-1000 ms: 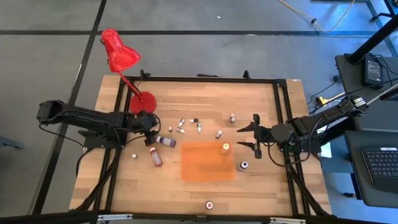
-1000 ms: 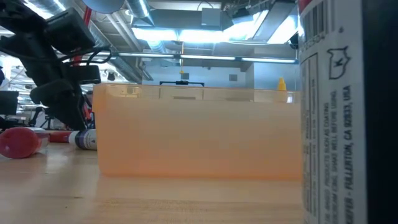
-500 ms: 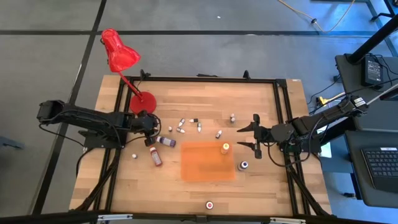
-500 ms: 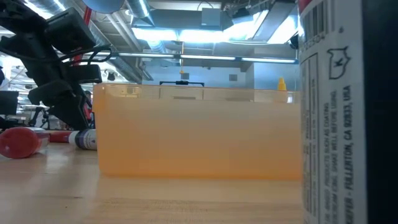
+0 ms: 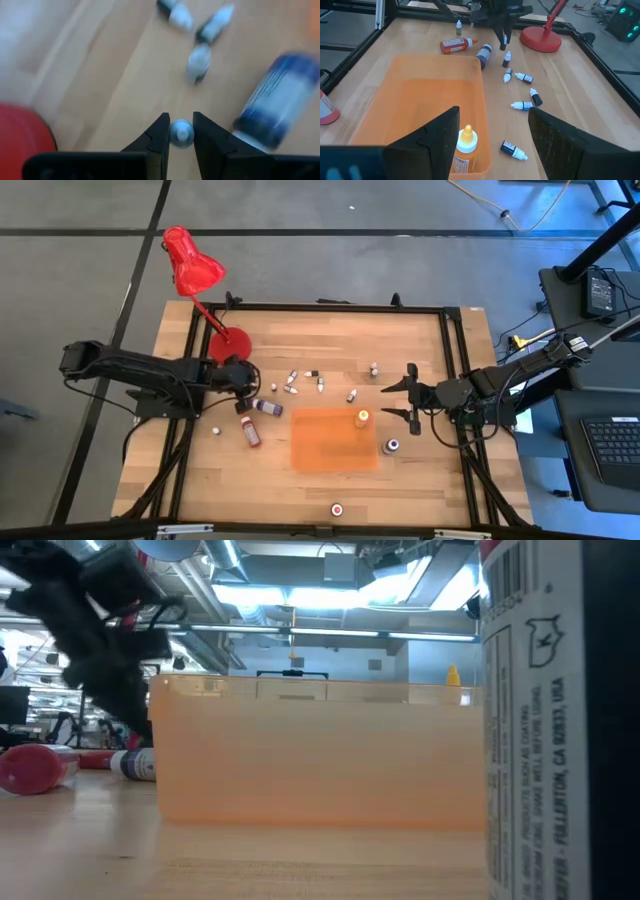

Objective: Pick & Place food coloring
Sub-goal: Put the small purple food coloring bottle into the orange bin

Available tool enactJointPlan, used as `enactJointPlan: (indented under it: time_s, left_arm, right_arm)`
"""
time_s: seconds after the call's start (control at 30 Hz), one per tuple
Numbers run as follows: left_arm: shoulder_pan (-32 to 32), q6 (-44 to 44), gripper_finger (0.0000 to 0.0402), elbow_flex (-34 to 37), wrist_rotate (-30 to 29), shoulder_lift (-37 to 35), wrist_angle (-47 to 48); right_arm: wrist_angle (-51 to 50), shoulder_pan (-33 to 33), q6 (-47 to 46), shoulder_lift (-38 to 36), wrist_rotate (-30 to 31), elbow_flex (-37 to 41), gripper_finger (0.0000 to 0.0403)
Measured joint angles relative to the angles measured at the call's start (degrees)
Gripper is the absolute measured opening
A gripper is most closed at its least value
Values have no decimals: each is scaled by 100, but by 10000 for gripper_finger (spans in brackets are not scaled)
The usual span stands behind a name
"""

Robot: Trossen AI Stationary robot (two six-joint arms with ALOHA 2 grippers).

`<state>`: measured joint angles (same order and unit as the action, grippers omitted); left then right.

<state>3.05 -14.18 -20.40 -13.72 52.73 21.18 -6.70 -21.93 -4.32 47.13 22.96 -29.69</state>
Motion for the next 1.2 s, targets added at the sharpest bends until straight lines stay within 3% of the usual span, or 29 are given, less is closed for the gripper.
enactJointPlan:
  time_s: [0.23,0.4,0.5,0.63,0.8,1.2]
  left_arm:
    - [0,452,62,-1006,353,-2,-328]
    - [-234,193,62,-1137,1528,199,-1862]
    - [-654,59,62,-1137,1768,572,-2731]
    - [-1236,-21,62,-1214,1789,1209,-3562]
    - [-1744,10,63,-1729,1329,2077,-3673]
    - [-2033,-52,63,-2913,1138,4079,-3596]
  right_arm:
    - [4,0,-145,0,-2,0,238]
    - [6,0,-315,0,-2,0,238]
    - [4,0,-312,0,-2,0,238]
    - [4,0,-125,0,-2,0,238]
    - [17,0,349,0,-11,0,238]
    - [55,-2,-3,0,-425,0,238]
